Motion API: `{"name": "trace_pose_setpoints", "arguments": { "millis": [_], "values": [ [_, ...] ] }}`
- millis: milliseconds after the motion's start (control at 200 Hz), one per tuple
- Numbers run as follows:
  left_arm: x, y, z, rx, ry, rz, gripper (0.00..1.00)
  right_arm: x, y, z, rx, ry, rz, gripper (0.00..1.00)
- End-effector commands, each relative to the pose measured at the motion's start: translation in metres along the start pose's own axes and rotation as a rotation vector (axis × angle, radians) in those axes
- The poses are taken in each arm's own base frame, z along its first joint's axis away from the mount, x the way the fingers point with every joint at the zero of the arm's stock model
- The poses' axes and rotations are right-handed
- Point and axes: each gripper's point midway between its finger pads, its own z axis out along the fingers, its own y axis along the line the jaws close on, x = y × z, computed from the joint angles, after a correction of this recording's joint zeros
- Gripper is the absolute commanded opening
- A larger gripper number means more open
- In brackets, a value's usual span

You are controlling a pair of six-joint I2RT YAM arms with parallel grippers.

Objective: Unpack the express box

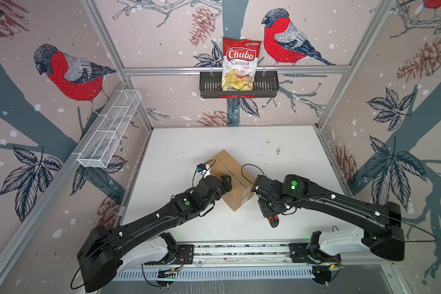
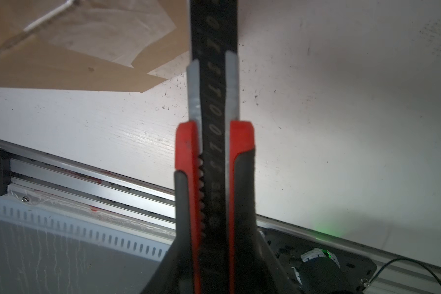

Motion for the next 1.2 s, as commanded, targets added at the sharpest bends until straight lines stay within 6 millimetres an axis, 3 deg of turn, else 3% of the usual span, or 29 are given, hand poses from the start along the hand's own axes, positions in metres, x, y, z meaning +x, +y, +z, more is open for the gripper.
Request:
{"name": "trace_pose_setpoints", "arguments": {
  "millis": [0,1196],
  "values": [
    [-0.0027,-0.0079,-0.0002,0.034,-0.014,-0.005,0.94,-0.0023,0.0023,-0.0019,-0.003,-0.011,0.007,0.04],
    [0.002,-0.0119,0.0037,0.053,-0.002,-0.006,0.94,-0.0019,0.0089,-0.0025,-0.006,-0.011,-0.007,0.04]
  ]
}}
